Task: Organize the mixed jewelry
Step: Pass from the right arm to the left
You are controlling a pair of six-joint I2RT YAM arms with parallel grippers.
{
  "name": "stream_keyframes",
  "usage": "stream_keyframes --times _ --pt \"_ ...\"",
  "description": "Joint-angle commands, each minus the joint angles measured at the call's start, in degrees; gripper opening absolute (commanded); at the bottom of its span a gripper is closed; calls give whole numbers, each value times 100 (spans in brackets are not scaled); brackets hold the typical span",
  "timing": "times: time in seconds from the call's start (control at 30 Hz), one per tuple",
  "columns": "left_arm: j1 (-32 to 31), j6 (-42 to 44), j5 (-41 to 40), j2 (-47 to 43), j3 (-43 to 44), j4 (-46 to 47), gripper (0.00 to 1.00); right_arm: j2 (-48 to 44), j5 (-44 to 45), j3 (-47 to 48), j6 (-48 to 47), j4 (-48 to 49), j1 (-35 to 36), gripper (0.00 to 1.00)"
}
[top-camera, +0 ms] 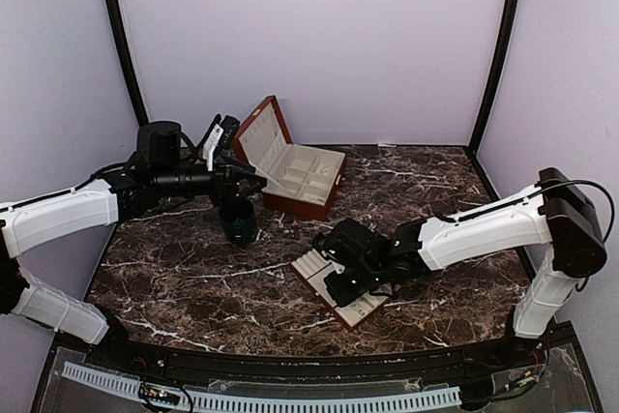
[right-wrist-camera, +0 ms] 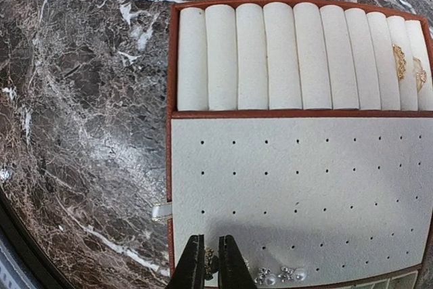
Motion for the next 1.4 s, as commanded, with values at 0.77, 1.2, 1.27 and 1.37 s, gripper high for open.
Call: stream_keyframes --times 0.77,1.2,1.27,1.37 --pt "-1622 -2766 561 1296 -658 1939 60 -1562 641 -1086 136 2179 -255 0" --pt "-1924 -2997 997 2420 143 1738 64 -1792 411 -1269 -106 2597 -258 0" --pt "-1923 -2991 1008 2481 169 1685 56 -1799 401 -1269 -126 2602 -259 0" --pt "-1923 -2964 957 2518 193 1600 44 -1809 370 -1277 -145 2630 -258 0"
